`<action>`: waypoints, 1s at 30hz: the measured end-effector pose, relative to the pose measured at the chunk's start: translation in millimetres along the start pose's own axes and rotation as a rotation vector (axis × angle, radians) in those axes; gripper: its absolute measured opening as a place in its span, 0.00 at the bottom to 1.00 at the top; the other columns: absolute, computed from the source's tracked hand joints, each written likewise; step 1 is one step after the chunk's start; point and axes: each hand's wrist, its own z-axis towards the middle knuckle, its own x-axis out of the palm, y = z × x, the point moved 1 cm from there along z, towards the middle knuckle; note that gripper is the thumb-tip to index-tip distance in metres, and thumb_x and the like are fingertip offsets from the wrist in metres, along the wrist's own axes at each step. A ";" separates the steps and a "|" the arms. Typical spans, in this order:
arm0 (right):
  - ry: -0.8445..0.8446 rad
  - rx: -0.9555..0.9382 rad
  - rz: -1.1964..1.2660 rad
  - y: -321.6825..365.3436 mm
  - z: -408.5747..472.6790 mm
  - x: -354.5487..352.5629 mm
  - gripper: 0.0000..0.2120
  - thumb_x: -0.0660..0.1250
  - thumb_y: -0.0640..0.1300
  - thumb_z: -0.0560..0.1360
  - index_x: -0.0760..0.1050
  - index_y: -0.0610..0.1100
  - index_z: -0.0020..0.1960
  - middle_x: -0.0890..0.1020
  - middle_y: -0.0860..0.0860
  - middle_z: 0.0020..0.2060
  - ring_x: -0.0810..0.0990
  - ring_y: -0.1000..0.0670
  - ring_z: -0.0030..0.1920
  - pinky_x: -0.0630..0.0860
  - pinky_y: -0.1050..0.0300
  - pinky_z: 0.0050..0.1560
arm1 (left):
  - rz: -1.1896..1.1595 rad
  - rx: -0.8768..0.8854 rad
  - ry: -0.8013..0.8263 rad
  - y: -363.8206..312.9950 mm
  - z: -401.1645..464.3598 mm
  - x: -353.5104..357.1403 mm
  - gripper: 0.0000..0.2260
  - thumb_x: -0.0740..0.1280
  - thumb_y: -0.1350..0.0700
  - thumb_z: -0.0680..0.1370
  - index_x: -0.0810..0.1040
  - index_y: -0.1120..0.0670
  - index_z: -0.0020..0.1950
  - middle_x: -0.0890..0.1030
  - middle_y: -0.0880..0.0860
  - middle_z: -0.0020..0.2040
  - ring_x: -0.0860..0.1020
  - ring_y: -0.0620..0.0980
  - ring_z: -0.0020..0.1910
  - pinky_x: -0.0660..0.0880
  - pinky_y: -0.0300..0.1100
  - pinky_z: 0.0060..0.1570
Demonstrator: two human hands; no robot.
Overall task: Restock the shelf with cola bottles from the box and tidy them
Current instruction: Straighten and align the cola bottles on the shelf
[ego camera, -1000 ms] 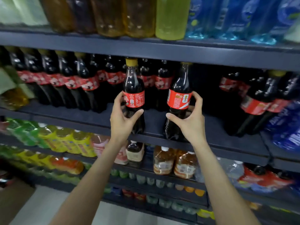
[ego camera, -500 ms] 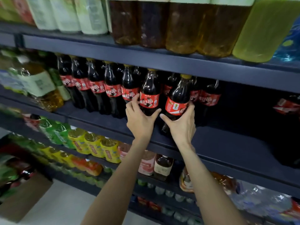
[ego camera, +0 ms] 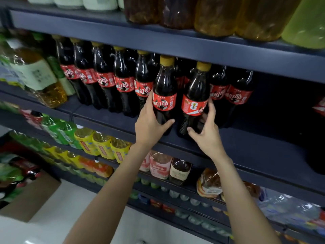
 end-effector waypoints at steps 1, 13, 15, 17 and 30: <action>-0.038 0.000 -0.021 -0.7 -0.5 -0.9 0.50 0.74 0.38 0.70 0.42 0.55 0.76 0.71 0.57 0.62 0.71 0.62 0.61 0.71 0.67 0.59 | -0.013 -0.001 0.011 3.7 -3.7 -0.4 0.45 0.76 0.47 0.68 0.53 0.53 0.77 0.70 0.52 0.69 0.72 0.52 0.66 0.78 0.52 0.52; -0.466 0.054 -0.408 18.6 19.7 46.0 0.50 0.78 0.56 0.63 0.46 0.56 0.71 0.77 0.45 0.49 0.80 0.44 0.47 0.76 0.51 0.38 | -0.128 -0.050 -0.229 4.2 -4.2 29.6 0.35 0.76 0.57 0.70 0.63 0.58 0.73 0.71 0.56 0.62 0.74 0.49 0.57 0.80 0.49 0.49; -0.487 0.062 -0.443 17.7 21.8 48.5 0.50 0.77 0.57 0.63 0.45 0.55 0.71 0.76 0.45 0.48 0.80 0.44 0.46 0.76 0.51 0.36 | -0.138 -0.051 -0.246 4.9 -2.9 32.9 0.34 0.76 0.57 0.70 0.64 0.58 0.73 0.71 0.56 0.61 0.74 0.48 0.56 0.80 0.49 0.48; -0.501 0.057 -0.454 16.9 22.2 49.0 0.51 0.77 0.57 0.63 0.45 0.55 0.71 0.76 0.45 0.48 0.80 0.44 0.45 0.76 0.51 0.36 | -0.148 -0.056 -0.249 5.9 -1.0 34.7 0.34 0.76 0.57 0.70 0.65 0.57 0.72 0.71 0.55 0.60 0.74 0.48 0.56 0.80 0.49 0.48; -0.505 0.057 -0.404 14.3 19.6 49.8 0.50 0.77 0.52 0.65 0.48 0.52 0.75 0.73 0.46 0.49 0.79 0.46 0.44 0.78 0.50 0.39 | -0.172 -0.010 -0.188 12.9 3.8 29.4 0.35 0.77 0.54 0.69 0.65 0.56 0.71 0.70 0.53 0.58 0.73 0.46 0.54 0.79 0.48 0.49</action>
